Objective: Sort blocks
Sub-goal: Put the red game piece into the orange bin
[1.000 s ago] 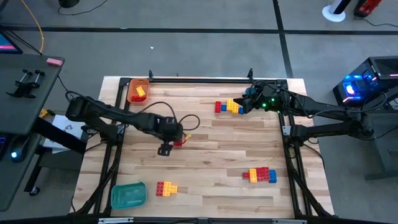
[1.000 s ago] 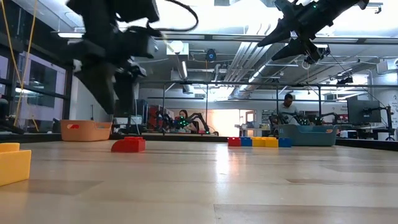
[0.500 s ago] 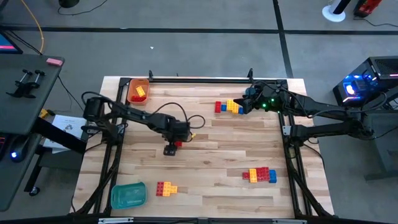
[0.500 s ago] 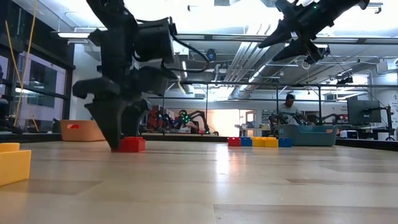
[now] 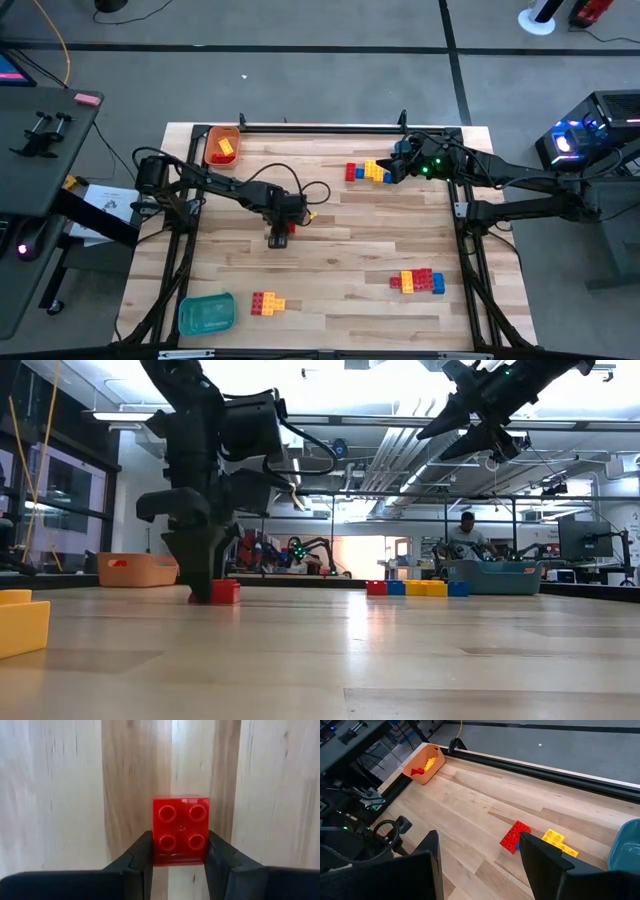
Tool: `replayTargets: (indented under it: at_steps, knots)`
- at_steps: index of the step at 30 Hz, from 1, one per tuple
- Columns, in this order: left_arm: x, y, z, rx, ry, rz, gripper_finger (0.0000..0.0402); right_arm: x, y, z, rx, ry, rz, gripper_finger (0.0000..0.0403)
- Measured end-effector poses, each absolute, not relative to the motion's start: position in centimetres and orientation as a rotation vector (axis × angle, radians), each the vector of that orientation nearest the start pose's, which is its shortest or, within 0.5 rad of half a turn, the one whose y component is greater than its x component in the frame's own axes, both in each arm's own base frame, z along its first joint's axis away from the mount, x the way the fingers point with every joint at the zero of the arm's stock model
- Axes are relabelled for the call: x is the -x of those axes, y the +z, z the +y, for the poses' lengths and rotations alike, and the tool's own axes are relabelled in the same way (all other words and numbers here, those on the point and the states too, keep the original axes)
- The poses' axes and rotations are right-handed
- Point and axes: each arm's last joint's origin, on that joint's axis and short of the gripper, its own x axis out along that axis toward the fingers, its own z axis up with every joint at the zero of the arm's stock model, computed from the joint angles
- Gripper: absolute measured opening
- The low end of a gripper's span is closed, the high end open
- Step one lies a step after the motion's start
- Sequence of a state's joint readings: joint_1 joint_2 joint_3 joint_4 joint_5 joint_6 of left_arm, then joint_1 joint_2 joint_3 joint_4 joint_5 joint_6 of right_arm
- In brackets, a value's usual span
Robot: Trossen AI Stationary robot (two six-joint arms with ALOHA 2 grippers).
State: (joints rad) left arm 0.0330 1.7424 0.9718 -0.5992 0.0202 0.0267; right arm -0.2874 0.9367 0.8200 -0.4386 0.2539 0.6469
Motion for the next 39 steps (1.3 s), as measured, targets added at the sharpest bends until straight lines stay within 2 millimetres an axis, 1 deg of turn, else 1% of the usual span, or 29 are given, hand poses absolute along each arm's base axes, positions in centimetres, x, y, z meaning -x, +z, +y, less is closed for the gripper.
replayTargets:
  at_steps: [2,4,7,10,12,15,19,21,23,26,28,32,34,36,39]
  knots:
    - [-29.4,15.0,2.2,0.012,0.084,1.39,0.0094,-18.5,29.7,-6.2,-0.624,-0.691,0.372,0.0157]
    - [-28.7,16.2,4.0,0.008,0.241,1.378,0.0094,-18.5,29.7,-6.2,-0.624,-0.691,0.373,0.0157]
    - [-26.9,18.3,6.9,0.026,0.476,1.35,0.0094,-18.5,29.7,-6.2,-0.622,-0.696,0.371,0.0157]
    - [-24.6,20.7,9.8,0.068,0.803,1.272,0.0094,-18.5,29.7,-6.3,-0.621,-0.698,0.37,0.0157]
    - [-22.6,21.7,11.8,0.121,1.034,1.197,0.0094,-18.5,29.7,-6.3,-0.621,-0.698,0.37,0.0157]
    - [-19.7,22.7,14.2,0.266,1.275,1.08,0.0094,-18.5,29.7,-6.3,-0.625,-0.699,0.367,0.0157]
    - [-16.5,22.6,15.9,0.453,1.503,0.959,0.0094,-18.5,29.7,-6.3,-0.628,-0.7,0.365,0.0157]
    - [-15.6,22.4,16.2,0.526,1.584,0.892,0.0094,-18.5,29.7,-6.3,-0.628,-0.7,0.365,0.0157]
    - [-15.1,22.1,16.4,0.566,1.644,0.854,0.0094,-18.5,29.7,-6.3,-0.628,-0.7,0.365,0.0157]
    - [-14.7,21.9,16.6,0.577,1.69,0.833,0.0098,-18.5,29.7,-6.3,-0.628,-0.7,0.365,0.0157]
    - [-14.7,21.9,16.6,0.555,1.71,0.828,0.0125,-18.5,29.7,-6.3,-0.628,-0.699,0.365,0.0157]
    - [-14.6,22.0,16.7,0.509,1.729,0.839,0.0203,-18.5,29.7,-6.3,-0.628,-0.699,0.365,0.0157]
    - [-14.6,22.0,16.7,0.493,1.718,0.856,0.0234,-18.5,29.7,-6.3,-0.628,-0.699,0.365,0.0157]
    - [-14.6,22.0,16.7,0.482,1.71,0.869,0.0256,-18.5,29.7,-6.3,-0.628,-0.699,0.365,0.0157]
    - [-14.6,22.0,16.7,0.471,1.691,0.892,0.0274,-18.5,29.7,-6.3,-0.628,-0.699,0.365,0.0157]
